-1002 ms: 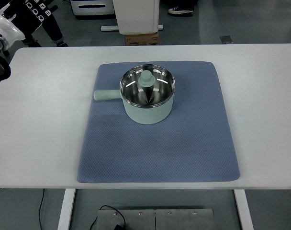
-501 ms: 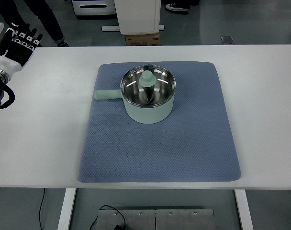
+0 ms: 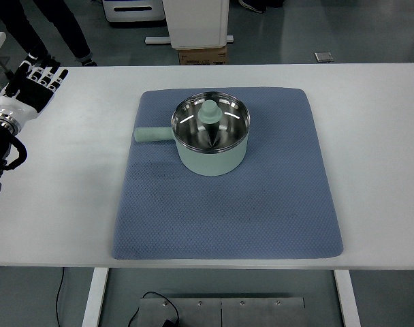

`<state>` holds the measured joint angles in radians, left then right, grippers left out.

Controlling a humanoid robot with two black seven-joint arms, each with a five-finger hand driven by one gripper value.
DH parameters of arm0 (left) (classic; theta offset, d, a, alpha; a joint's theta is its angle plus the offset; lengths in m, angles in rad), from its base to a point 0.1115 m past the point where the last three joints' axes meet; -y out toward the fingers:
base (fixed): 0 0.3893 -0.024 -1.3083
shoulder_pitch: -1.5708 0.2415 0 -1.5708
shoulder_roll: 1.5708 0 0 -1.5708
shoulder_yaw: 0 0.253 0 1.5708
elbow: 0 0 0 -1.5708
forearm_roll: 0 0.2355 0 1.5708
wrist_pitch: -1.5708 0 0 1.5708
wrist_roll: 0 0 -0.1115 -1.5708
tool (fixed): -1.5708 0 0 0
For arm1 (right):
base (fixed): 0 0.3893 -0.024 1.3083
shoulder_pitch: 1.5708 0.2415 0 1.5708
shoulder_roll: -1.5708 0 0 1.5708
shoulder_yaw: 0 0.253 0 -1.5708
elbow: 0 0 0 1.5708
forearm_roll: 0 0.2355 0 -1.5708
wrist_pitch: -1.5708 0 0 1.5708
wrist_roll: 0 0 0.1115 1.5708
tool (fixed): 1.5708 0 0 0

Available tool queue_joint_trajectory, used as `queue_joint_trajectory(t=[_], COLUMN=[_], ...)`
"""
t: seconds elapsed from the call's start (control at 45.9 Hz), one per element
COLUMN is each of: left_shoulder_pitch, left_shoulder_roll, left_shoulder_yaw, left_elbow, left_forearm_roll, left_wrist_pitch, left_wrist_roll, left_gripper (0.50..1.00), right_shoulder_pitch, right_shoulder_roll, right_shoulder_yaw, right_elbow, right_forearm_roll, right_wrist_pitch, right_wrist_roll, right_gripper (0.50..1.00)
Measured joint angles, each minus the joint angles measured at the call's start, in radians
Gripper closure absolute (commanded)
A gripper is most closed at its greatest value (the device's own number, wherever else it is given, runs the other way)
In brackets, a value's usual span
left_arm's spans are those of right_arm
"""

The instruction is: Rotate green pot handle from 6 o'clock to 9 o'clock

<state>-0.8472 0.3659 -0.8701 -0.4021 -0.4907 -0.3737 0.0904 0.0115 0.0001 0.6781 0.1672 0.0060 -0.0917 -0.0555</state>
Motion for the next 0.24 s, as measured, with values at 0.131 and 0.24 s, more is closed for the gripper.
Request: queue_joint_trajectory(t=[0.131, 0.24], left_shoulder_pitch=[0.006, 0.008], left_shoulder_roll=[-0.013, -0.028], left_shoulder_yaw=[0.004, 0.004], left_elbow=[0.004, 0.004], left_forearm_roll=[0.052, 0.105], left_wrist_pitch=[0.015, 0.04], left_wrist_roll=[0.0, 0.0], left_gripper=[0.5, 0.5], right_shoulder_pitch=[0.002, 0.003], right_shoulder_roll=[0.0, 0.0], right_shoulder_yaw=[0.0, 0.001], right_elbow=[0.0, 0.0], right_forearm_roll=[0.0, 0.0], right_wrist_pitch=[0.0, 0.0], right_wrist_roll=[0.0, 0.001], right_gripper=[0.5, 0.5])
